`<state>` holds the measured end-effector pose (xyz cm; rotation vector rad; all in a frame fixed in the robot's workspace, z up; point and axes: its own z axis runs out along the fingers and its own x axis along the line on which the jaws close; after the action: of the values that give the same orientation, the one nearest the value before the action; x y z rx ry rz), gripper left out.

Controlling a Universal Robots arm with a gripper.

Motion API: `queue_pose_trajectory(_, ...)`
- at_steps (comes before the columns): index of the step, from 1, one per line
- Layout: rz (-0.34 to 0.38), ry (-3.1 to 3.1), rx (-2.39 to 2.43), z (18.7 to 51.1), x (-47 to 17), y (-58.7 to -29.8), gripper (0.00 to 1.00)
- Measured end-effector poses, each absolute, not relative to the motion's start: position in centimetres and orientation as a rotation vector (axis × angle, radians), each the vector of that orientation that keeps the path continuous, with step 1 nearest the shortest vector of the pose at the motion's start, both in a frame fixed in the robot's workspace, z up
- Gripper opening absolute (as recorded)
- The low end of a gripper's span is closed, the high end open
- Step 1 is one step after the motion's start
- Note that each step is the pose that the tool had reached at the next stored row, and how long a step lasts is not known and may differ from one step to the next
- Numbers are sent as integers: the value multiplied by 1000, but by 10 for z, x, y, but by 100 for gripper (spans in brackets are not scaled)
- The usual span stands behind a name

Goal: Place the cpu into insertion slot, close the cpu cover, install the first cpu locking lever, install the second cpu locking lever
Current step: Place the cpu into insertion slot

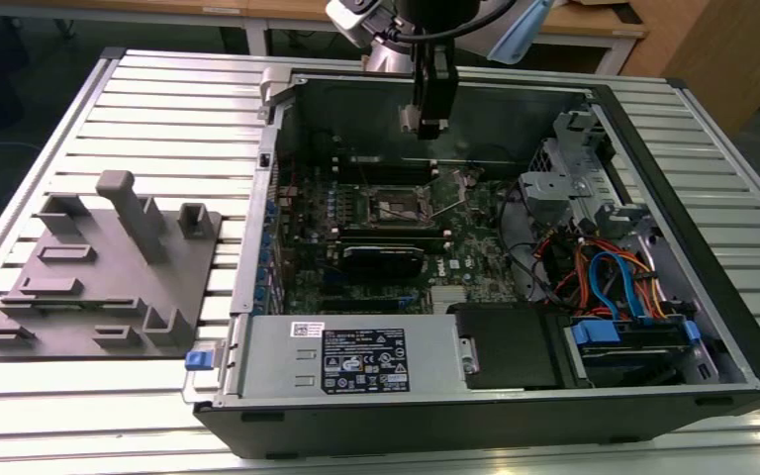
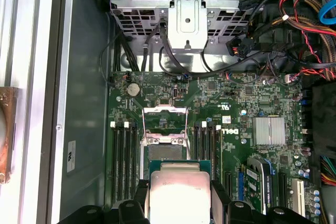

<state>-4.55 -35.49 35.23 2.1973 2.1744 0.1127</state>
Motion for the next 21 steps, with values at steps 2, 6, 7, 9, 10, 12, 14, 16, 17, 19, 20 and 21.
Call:
queue_pose_trajectory(2,113,2174,2197,352,-46,-355,54)
queue_pose_trajectory(6,113,2176,2196,352,-46,-355,54)
queue_pose_trajectory(7,114,2182,2190,351,-46,-355,54)
queue_pose_trajectory(9,113,2201,2172,348,-46,-355,54)
queue_pose_trajectory(10,114,2206,2167,346,-46,-355,54)
queue_pose_trajectory(12,114,2209,2165,342,-46,-355,54)
queue_pose_trajectory(14,114,2209,2164,339,-46,-355,54)
queue_pose_trajectory(16,114,2209,2165,338,-46,-355,54)
queue_pose_trajectory(17,114,2209,2165,338,-46,-355,54)
queue_pose_trajectory(19,114,2209,2165,338,-46,-355,54)
queue_pose_trajectory(20,114,2209,2165,338,-45,-355,54)
queue_pose_trajectory(21,114,2209,2165,338,-46,-355,54)
